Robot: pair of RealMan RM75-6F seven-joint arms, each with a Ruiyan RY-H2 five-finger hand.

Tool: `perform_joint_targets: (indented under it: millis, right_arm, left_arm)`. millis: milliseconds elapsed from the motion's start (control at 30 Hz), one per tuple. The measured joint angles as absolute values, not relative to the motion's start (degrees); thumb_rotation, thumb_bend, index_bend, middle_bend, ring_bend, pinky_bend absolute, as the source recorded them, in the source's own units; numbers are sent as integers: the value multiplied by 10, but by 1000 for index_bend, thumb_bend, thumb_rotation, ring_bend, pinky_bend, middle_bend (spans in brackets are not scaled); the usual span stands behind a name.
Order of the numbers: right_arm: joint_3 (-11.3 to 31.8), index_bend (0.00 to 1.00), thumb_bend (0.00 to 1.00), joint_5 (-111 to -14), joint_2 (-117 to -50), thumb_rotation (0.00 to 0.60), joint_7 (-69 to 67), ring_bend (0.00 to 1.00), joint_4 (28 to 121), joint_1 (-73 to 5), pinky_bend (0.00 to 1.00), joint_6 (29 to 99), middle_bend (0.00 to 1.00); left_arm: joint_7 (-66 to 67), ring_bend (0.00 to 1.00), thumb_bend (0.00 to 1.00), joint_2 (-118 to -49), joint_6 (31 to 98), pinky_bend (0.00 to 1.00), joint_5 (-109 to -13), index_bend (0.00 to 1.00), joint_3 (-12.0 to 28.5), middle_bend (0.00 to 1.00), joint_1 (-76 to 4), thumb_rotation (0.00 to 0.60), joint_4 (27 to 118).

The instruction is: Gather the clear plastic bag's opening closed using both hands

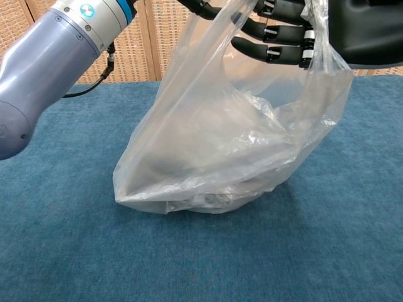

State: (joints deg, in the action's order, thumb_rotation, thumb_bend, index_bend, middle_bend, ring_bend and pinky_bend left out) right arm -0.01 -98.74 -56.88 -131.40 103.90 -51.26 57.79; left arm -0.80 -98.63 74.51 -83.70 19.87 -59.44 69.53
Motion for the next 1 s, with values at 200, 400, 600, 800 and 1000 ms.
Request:
perform_joint_targets:
  millis: [200, 400, 600, 800, 1000]
  right_arm:
    - [-13, 343, 85, -995, -569, 600, -1330, 295, 1025, -511, 249, 590, 430]
    - [-25, 341, 85, -997, -572, 600, -1336, 295, 1013, -510, 249, 594, 430]
    - [-31, 341, 83, -993, -574, 600, -1334, 295, 1006, -509, 249, 597, 430]
    - [-32, 338, 87, -985, -574, 600, -1326, 294, 1004, -507, 250, 598, 430]
    - [-29, 329, 86, -969, -576, 600, -1304, 286, 1000, -505, 249, 595, 430]
  left_arm:
    - [-55, 0, 131, -937, 711, 132, -823, 0, 193, 0, -580, 600, 743]
    - [-120, 0, 122, -907, 677, 115, -805, 0, 189, 0, -566, 600, 771]
    - [-187, 0, 119, -883, 660, 103, -791, 0, 190, 0, -548, 600, 786]
    - [-220, 0, 118, -869, 670, 99, -789, 0, 193, 0, -532, 600, 793]
    - [-252, 0, 119, -829, 688, 95, -782, 0, 202, 0, -502, 600, 808]
